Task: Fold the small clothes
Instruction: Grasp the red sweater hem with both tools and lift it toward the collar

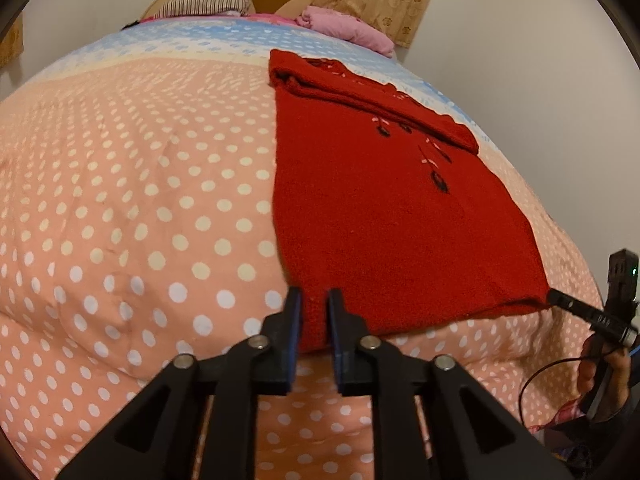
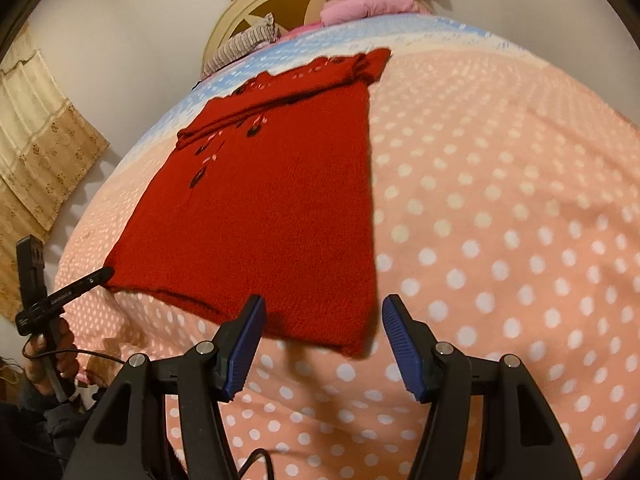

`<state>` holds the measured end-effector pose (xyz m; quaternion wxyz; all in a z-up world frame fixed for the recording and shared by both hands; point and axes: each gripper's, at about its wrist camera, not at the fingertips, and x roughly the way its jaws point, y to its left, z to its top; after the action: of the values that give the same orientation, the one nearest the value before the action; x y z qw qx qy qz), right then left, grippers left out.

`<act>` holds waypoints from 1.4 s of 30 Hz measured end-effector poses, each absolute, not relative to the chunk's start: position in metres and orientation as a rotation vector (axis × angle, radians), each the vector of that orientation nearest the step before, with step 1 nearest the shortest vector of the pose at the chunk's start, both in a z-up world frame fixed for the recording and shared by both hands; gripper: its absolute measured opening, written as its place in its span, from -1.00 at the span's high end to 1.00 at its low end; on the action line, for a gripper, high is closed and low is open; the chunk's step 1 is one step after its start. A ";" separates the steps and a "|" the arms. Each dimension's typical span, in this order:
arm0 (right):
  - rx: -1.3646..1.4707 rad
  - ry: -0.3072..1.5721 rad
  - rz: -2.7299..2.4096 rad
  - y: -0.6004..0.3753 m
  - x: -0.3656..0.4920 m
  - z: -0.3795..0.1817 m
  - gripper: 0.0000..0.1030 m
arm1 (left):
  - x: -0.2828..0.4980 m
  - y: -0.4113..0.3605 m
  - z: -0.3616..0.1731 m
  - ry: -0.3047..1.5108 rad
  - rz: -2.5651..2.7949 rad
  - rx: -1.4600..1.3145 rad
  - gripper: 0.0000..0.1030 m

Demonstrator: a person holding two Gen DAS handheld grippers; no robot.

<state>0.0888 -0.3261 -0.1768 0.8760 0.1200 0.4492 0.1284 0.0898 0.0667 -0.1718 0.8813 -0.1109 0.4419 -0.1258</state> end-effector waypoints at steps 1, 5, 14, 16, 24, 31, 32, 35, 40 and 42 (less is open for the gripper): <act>0.253 0.931 0.270 -0.326 0.088 -0.177 -0.20 | 0.090 0.068 -0.172 0.922 -0.269 -0.240 0.60; 0.294 0.934 0.308 -0.330 0.088 -0.176 0.84 | 0.088 0.064 -0.170 0.913 -0.295 -0.200 0.87; 0.352 0.760 0.367 -0.341 0.078 -0.136 0.86 | 0.093 0.082 -0.143 0.830 -0.329 -0.248 0.88; 0.354 0.738 0.365 -0.340 0.080 -0.130 0.86 | 0.099 0.080 -0.140 0.828 -0.335 -0.251 0.88; 0.377 0.652 0.365 -0.343 0.103 -0.098 0.86 | 0.129 0.075 -0.108 0.774 -0.371 -0.278 0.89; 0.387 0.582 0.379 -0.345 0.132 -0.066 0.86 | 0.157 0.091 -0.087 0.743 -0.361 -0.345 0.89; 0.383 0.576 0.380 -0.345 0.138 -0.062 0.86 | 0.161 0.093 -0.085 0.739 -0.360 -0.348 0.89; 0.372 0.556 0.381 -0.345 0.156 -0.048 0.86 | 0.179 0.095 -0.078 0.725 -0.349 -0.355 0.89; 0.355 0.522 0.378 -0.342 0.193 -0.025 0.86 | 0.216 0.094 -0.063 0.699 -0.335 -0.373 0.89; 0.350 0.514 0.374 -0.341 0.207 -0.018 0.86 | 0.235 0.093 -0.055 0.689 -0.325 -0.374 0.89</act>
<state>0.2067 -0.3410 -0.0184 0.9349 0.1714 0.2515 0.1828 0.2347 0.0929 -0.0550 0.9113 -0.1816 0.3340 -0.1577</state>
